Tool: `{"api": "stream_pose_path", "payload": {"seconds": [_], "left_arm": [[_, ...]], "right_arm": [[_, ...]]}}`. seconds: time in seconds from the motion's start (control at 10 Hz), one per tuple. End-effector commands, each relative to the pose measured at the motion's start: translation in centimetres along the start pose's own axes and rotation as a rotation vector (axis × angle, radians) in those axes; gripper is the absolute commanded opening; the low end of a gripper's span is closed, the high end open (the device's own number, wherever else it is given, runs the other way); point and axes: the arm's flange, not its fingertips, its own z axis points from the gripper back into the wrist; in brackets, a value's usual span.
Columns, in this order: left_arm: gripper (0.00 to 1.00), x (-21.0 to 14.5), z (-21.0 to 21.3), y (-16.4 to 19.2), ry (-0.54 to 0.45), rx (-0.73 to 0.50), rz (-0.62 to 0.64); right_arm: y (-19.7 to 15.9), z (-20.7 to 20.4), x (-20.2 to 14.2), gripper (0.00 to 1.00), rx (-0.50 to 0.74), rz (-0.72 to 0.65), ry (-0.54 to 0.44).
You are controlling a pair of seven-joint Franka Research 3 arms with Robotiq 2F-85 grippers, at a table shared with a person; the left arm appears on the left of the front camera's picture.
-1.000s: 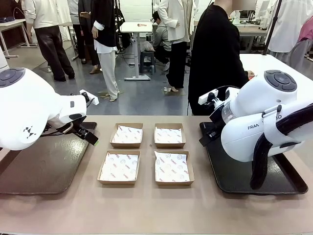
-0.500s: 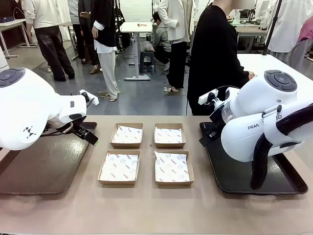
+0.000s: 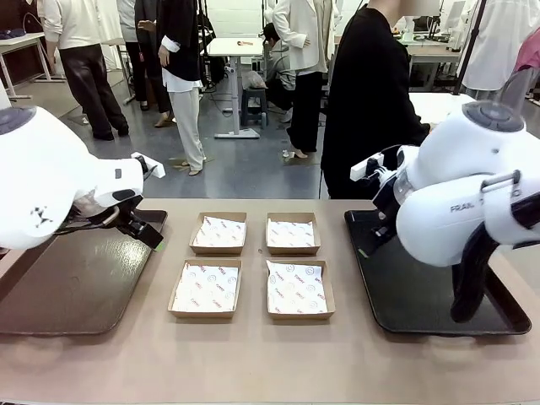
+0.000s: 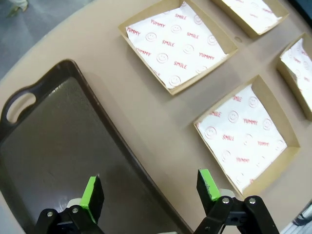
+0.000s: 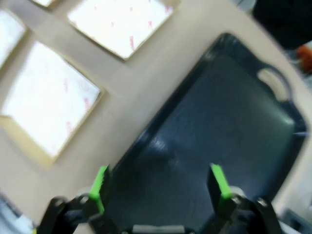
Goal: Individually package the donuts and arrange them on the tray.
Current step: Pick up one Paper togo box.
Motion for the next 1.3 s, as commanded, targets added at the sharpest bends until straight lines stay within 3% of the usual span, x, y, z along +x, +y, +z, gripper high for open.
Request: {"api": "stream_pose_path", "payload": {"seconds": [0.0, 0.3, 0.6, 0.7, 0.8, 0.9, 1.2], "left_arm": [[1.0, -7.3, 5.3, -0.9, 0.027, -0.064, -0.016], [1.0, -11.3, 11.0, -2.9, 0.083, -0.137, -0.067], [1.0, -14.5, 13.0, -4.1, 0.176, -0.15, -0.07], [1.0, -14.7, 11.9, -3.6, 0.192, -0.159, -0.043], [1.0, -14.1, 10.5, -2.9, 0.172, -0.165, -0.028], [1.0, -5.8, 16.6, -1.8, 0.19, -0.169, -0.072], [1.0, -5.8, 16.6, -1.8, 0.19, -0.169, -0.072]], "right_arm": [[1.8, 4.4, -8.0, 1.0, 0.003, -0.014, 0.057], [2.9, 7.7, -12.5, 1.0, 0.017, -0.04, 0.109], [2.5, 8.7, -15.7, 1.0, 0.038, -0.082, 0.156], [1.6, 7.9, -15.8, 1.0, 0.037, -0.089, 0.152], [-0.3, 12.6, -5.6, 1.0, 0.031, -0.062, 0.16], [-0.3, 12.6, -5.6, 1.0, 0.031, -0.062, 0.16], [-0.3, 12.6, -5.6, 1.0, 0.031, -0.062, 0.16]]}}
